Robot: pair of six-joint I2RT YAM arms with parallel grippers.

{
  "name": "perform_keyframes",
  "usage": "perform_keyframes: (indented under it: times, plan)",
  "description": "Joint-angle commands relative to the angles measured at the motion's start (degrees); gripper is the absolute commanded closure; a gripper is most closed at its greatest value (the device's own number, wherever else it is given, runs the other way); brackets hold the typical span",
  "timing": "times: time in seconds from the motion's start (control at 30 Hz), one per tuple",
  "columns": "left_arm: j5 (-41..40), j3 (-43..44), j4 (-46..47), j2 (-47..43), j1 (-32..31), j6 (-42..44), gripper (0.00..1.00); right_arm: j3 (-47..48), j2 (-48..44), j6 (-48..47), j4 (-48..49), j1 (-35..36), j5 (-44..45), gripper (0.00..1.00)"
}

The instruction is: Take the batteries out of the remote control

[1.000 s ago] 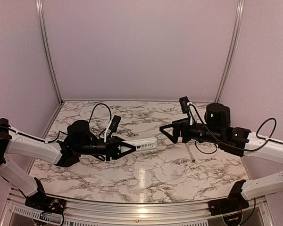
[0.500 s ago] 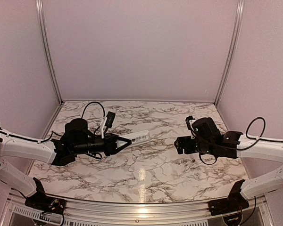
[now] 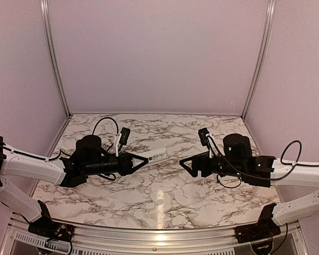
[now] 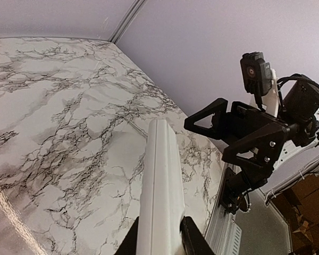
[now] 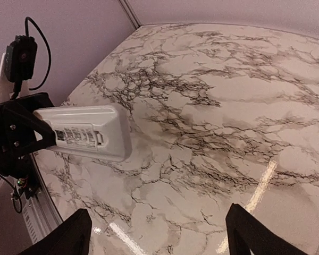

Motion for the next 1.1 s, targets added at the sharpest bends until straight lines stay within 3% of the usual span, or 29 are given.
perform_keyframes:
  times: [0.0,0.43,1.07]
  plan:
    - [-0.9,-0.1,3.6,0.4,-0.2,-2.9,1.0,-0.1,-0.4,-0.3,13.1,3.7,-2.1,0.15]
    - [-1.8,-0.9,6.0,1.6,-0.3,-9.8,1.0,8.7,12.3,0.9,19.3,9.1,0.7,0.15]
    - [-1.1,-1.2,6.9,1.3,-0.2,-10.8,1.0,11.0,16.6,1.5,21.8,9.3,2.0,0.15]
